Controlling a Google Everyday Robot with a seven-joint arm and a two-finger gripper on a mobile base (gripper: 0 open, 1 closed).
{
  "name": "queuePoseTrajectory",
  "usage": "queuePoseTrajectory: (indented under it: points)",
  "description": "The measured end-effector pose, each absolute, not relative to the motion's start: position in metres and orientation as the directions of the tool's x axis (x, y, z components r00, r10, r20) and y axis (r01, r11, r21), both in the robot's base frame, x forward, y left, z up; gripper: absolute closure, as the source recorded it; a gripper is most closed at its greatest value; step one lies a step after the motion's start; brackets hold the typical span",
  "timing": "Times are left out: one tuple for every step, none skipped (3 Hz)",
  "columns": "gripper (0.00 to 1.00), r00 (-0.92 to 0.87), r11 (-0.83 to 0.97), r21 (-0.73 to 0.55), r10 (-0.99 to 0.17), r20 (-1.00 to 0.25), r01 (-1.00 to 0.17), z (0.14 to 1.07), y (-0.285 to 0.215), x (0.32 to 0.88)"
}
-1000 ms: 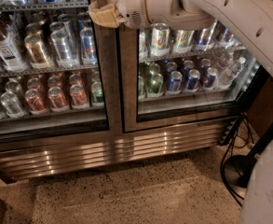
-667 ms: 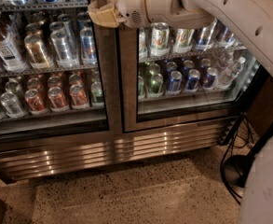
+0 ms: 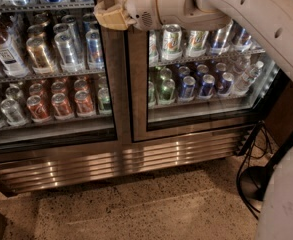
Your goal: Open left fridge door
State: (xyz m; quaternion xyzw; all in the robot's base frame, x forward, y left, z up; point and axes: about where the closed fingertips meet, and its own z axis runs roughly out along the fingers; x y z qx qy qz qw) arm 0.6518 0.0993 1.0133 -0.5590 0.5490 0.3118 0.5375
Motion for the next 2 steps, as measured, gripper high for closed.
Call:
queuePoseTrajectory:
  points:
    - [1.00, 0.204, 0.164, -0.257, -0.280, -0.938, -0.952, 1.0129, 0.0990, 0.6470]
    - [1.00, 0.204, 0.164, -0.256, -0.280, -0.938, -0.953, 1.0129, 0.0991, 0.6470]
